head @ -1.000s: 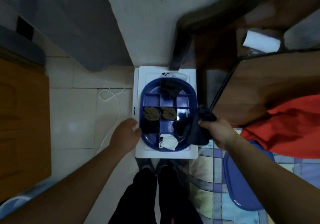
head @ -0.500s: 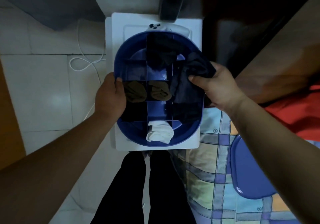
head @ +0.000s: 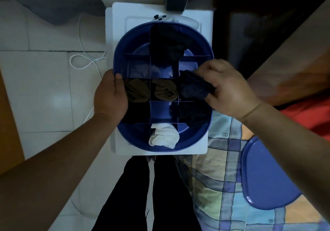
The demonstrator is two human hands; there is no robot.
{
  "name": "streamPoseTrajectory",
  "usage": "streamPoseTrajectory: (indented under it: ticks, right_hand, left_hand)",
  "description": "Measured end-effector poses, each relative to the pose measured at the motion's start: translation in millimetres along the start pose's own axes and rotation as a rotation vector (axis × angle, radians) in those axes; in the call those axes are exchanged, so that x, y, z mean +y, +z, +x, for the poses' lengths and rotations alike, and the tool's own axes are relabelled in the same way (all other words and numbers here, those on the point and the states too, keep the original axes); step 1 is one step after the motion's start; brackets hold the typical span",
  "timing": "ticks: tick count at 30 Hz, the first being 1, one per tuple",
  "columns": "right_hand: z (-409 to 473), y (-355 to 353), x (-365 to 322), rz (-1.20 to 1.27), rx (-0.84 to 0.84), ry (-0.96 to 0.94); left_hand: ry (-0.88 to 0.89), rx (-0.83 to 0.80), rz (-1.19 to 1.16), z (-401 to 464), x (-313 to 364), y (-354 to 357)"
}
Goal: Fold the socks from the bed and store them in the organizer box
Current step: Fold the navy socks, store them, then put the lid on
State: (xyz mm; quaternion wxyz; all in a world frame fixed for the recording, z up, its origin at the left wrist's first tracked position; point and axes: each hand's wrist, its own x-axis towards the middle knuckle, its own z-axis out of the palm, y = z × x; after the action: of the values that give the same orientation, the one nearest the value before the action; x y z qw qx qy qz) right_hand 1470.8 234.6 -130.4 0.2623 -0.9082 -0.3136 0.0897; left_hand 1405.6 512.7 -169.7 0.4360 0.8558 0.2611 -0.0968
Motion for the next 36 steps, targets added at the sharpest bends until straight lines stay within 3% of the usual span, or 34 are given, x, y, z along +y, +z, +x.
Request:
streamPoseTrajectory:
  ticks: [5, 14, 21, 28, 36]
  right_hand:
    - [-11.2, 4.1, 1.6, -0.3, -0.046, -0.057]
    - [-15.2, -3.6, -10.4, -0.277, -0.11, -0.034]
    - [-7.3, -2.0, -9.0, -0.353, -0.381, -0.078]
    - [-8.2, 13.5, -25.0, -0.6, -0.268, 0.016]
    - [-25.8, -0.8, -40.1, -0.368, -0.206, 0.078]
  left_hand:
    - [0.012, 0.003, -0.008, -0.5, -1.5, 0.6]
    - [0.025, 0.015, -0.004, -0.6, -4.6, 1.4]
    - [0.042, 0.031, -0.006, 0.7, -6.1, 3.0]
    - [0.045, 0.031, -0.018, 0.9, -5.1, 3.4]
    - [0.028, 0.02, -0.037, -0.9, -4.1, 2.1]
